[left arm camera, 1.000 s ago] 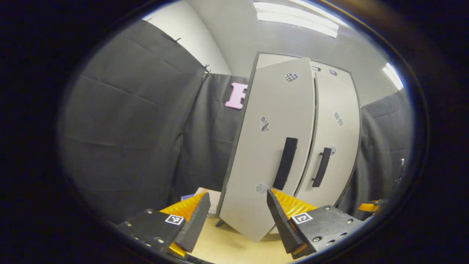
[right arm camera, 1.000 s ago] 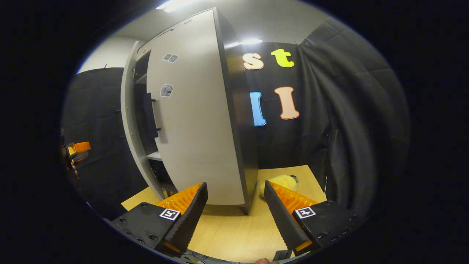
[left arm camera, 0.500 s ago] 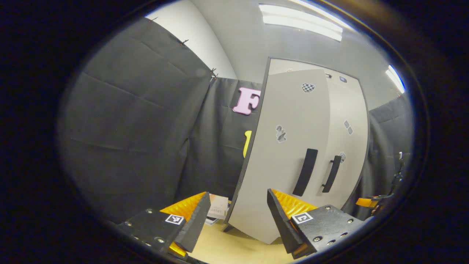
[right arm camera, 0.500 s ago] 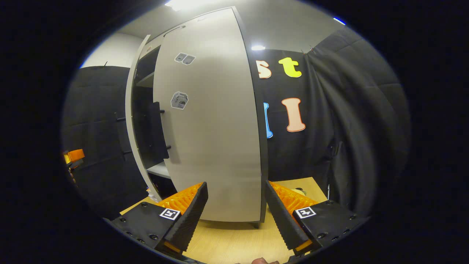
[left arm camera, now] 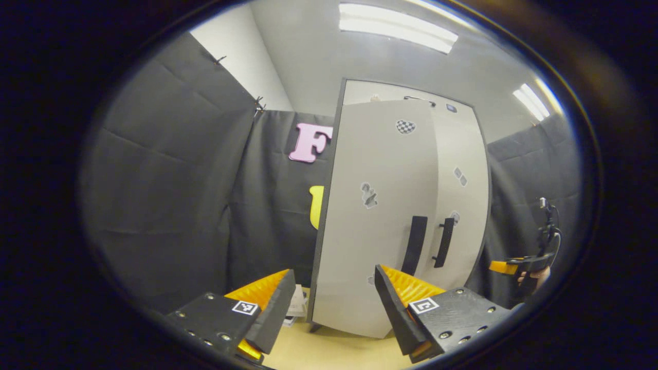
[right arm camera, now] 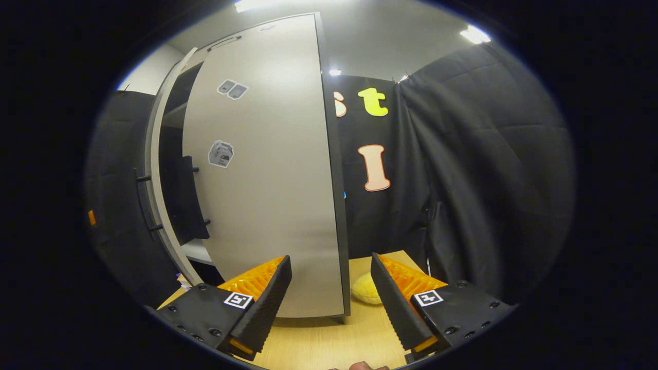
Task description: Grab one shoe with the right hand and put it into the shoe cabinet, grab the other shoe with the left hand and put it into the shoe cabinet; then close the right door with the right hand and the left door with the left hand.
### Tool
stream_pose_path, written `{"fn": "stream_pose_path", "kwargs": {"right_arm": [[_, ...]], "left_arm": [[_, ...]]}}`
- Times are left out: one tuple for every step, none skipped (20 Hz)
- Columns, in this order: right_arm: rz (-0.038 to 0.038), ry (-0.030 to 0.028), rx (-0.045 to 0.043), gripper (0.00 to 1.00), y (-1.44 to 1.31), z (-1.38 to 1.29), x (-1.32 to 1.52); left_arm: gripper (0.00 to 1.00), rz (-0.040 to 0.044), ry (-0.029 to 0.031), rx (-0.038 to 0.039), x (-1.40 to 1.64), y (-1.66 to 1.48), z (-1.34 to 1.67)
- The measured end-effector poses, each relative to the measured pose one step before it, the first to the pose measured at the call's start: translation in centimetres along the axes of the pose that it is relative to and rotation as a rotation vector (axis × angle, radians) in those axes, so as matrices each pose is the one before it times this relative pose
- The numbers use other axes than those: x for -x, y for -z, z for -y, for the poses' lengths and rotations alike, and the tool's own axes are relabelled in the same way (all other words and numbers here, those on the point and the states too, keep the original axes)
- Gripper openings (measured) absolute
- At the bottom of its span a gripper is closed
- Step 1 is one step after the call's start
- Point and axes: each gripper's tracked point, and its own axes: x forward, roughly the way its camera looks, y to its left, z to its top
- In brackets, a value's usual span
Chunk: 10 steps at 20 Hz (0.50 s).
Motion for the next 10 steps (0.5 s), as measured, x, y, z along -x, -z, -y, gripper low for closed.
{"fn": "stream_pose_path", "kwargs": {"right_arm": [[0.00099,0.0057,0.0118,0.98,-0.394,0.14,-0.404],[0.00657,-0.00112,0.01127,0.98,-0.598,-0.178,-0.306],[0.01259,0.002,0.01114,0.98,-0.61,-0.16,-0.191],[0.01179,0.0044,0.00852,0.98,-0.463,-0.201,-0.11],[0.01034,-0.00761,0.00612,0.98,-0.321,-0.511,0.035],[0.00594,-0.02068,0.0006,0.98,-0.128,-0.884,-0.037],[-0.00978,-0.02437,-0.00182,0.98,0.297,-1.013,-0.104],[-0.01724,-0.01278,-0.0044,0.98,0.51,-0.723,0.077],[-0.01589,-0.00436,-0.00617,0.98,0.52,-0.41,0.33],[-0.00778,-0.00874,-0.00307,0.98,0.226,-0.618,0.146]], "left_arm": [[0.96,-0.00787,-0.00154,-0.01818,-0.054,0.048,-0.157],[0.96,-0.00541,0.00038,-0.01959,-0.117,-0.026,-0.124],[0.9,-0.00282,0.00331,-0.01527,-0.005,-0.049,0.08],[0.9,-0.00064,0.0028,-0.00783,0.018,0.067,-0.08],[0.96,-0.01345,-0.00511,0.00374,-0.106,0.498,-0.169],[0.82,-0.019,-0.00538,0.02445,-0.154,0.882,-0.213],[0.97,-0.01623,0.00747,0.02214,-0.117,0.779,0.148],[0.9,-0.00187,-0.00042,0.00844,-0.061,0.589,-0.037],[0.9,0.00045,-0.00163,0.00301,0.144,0.119,-0.049],[0.9,-0.00569,0.00445,0.00527,-0.131,0.367,-0.039]]}}
